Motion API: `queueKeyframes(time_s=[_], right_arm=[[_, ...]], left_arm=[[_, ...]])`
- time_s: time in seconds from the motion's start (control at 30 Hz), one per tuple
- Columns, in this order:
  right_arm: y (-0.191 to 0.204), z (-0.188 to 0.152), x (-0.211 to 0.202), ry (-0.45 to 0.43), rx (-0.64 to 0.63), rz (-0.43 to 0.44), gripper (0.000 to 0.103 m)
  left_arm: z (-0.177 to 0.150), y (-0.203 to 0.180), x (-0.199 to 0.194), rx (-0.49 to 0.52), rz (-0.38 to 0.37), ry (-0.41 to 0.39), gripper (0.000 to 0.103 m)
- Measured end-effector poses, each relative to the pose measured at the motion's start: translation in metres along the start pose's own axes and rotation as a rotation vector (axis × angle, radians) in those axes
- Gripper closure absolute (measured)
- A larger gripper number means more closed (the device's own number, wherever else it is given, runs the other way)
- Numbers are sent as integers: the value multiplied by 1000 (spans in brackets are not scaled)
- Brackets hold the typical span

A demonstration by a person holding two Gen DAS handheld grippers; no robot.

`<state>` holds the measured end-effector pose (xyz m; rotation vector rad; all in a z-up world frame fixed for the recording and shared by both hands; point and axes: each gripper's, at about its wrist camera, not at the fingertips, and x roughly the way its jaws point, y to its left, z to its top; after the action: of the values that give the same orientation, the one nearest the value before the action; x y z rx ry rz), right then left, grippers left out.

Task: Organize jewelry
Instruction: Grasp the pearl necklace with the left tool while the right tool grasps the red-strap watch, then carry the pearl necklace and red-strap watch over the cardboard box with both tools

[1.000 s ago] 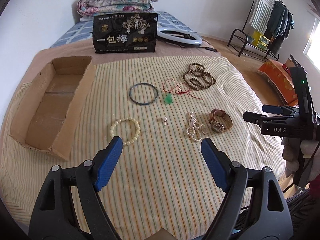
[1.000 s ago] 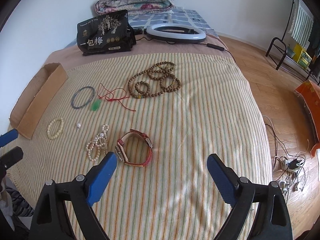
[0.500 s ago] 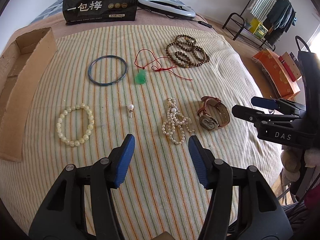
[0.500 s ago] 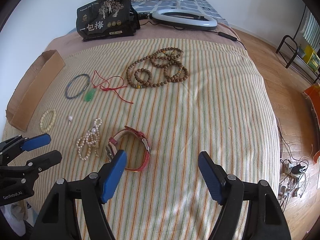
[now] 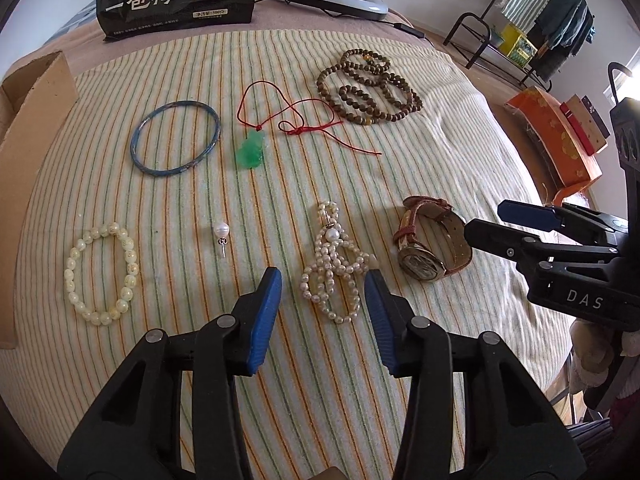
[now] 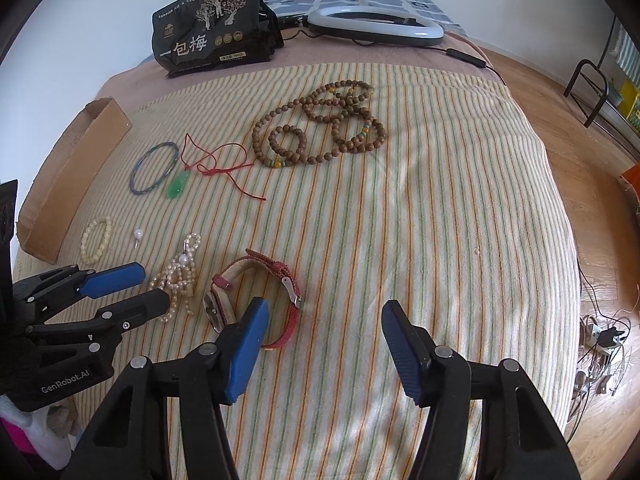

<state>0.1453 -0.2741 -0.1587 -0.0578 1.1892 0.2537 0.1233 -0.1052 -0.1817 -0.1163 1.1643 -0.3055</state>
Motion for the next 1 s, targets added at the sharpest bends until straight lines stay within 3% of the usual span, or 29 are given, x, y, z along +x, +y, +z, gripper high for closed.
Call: queueKeyframes(time_s=[0.17,0.37,0.53,0.73,0.83,1.0], right_arm=[[1,0,2,3,-1,8,44],[1,2,8,11,7,19,45],[7,2,18,33,-13,28,51],[12,3,27,47,-40,10,56],[11,1,27,47,-38,14,66],[5,3,24,36,2,77,95]], left_arm=[[-2,-6,8,35,22,6,59],[1,-3,13,23,6,-3,66],[0,-3,14,37,9,-9,89],[0,-3,13,43,-6,-11,98],[1,-2,10,33,-16,-18,99],[5,1,-4,20,-28,-46,101]])
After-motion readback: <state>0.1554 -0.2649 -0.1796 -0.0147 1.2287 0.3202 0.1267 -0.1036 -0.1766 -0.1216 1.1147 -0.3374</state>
